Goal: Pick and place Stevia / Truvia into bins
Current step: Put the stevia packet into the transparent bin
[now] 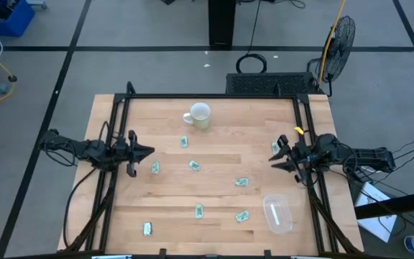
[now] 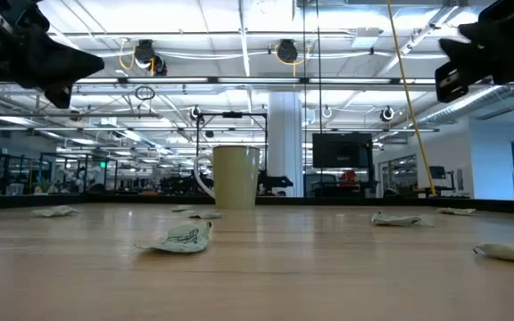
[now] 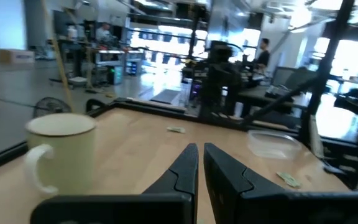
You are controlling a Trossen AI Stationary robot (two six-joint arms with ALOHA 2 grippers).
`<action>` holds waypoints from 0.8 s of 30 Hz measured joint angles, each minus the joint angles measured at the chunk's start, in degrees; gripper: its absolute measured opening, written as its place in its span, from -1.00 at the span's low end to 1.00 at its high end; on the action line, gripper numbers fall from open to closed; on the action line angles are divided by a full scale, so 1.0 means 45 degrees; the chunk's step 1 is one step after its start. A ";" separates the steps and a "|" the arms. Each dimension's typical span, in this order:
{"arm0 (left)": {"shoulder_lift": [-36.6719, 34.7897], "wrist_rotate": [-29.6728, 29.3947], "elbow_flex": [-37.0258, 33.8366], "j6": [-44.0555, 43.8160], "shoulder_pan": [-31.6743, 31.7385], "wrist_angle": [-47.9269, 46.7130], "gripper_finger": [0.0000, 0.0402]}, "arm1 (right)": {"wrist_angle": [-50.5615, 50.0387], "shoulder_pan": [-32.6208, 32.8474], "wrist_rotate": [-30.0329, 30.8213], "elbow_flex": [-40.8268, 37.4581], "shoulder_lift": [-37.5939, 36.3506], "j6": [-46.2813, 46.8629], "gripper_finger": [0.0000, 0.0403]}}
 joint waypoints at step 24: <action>0.0010 -0.0730 0.0000 -0.0015 0.0000 -0.0010 -0.85 | -0.0270 0.0000 0.8908 0.0523 0.0217 -0.0590 -0.49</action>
